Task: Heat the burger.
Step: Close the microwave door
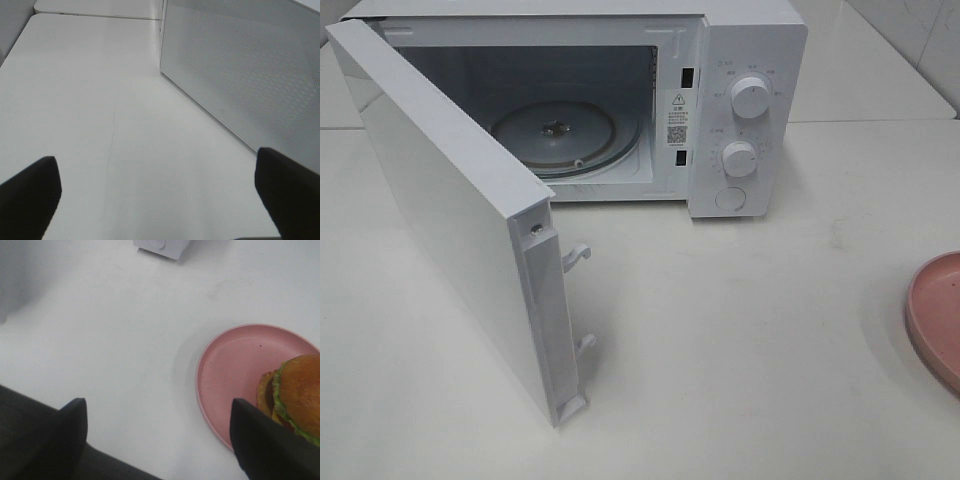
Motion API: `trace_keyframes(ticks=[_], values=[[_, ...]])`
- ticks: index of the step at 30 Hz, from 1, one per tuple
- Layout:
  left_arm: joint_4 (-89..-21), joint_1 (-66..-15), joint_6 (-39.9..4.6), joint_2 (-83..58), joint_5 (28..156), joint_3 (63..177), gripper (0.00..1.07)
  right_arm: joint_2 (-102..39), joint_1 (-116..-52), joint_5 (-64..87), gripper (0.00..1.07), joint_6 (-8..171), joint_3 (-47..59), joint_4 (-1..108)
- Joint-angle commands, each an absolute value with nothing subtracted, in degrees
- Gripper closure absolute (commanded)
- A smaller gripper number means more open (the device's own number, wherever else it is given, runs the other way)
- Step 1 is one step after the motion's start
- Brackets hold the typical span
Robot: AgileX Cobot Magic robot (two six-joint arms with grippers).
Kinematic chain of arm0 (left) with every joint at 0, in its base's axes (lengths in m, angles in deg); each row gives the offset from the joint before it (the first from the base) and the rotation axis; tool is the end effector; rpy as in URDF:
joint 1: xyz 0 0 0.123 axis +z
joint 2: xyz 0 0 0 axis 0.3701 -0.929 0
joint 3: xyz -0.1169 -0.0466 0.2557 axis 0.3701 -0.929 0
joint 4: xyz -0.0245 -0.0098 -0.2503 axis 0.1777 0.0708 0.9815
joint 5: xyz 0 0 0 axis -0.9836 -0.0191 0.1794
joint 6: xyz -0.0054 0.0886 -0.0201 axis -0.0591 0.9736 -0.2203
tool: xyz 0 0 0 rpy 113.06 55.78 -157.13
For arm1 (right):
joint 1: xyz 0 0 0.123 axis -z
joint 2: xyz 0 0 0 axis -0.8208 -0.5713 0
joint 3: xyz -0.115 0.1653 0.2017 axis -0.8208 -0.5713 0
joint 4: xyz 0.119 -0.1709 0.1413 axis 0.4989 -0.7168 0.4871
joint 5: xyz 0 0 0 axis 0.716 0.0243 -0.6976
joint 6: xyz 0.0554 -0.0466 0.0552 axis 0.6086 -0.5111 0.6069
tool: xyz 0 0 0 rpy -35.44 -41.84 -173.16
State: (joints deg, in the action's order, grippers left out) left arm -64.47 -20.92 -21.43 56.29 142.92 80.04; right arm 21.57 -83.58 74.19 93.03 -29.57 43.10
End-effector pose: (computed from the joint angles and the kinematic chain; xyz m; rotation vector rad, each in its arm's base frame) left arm -0.0094 -0.0076 0.2824 -0.0071 2.0348 -0.1008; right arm 0.0378 0.0053 0.2925 -0.4242 2.1807 0.1292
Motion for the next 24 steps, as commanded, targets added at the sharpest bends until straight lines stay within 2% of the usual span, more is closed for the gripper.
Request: trace_keyframes(ticks=[1,4,6,15,24], values=[[-64.41,-20.81,-21.78,56.52,142.23,79.81,0.07,26.38,-78.65,71.21,0.31,90.57,-31.46,45.45],[-64.41,-20.81,-21.78,56.52,142.23,79.81,0.07,27.58,-77.62,70.75,0.31,90.05,-32.03,46.26],[-64.41,-20.81,-21.78,56.52,142.23,79.81,0.07,31.08,-74.07,71.90,0.31,88.56,-32.60,47.57],[-64.41,-20.81,-21.78,56.52,142.23,79.81,0.07,38.58,-67.36,72.07,0.31,87.82,-32.95,51.76],[-64.41,-20.81,-21.78,56.58,142.23,79.81,0.07,39.16,-65.24,72.07,0.31,87.59,-32.95,51.76]])
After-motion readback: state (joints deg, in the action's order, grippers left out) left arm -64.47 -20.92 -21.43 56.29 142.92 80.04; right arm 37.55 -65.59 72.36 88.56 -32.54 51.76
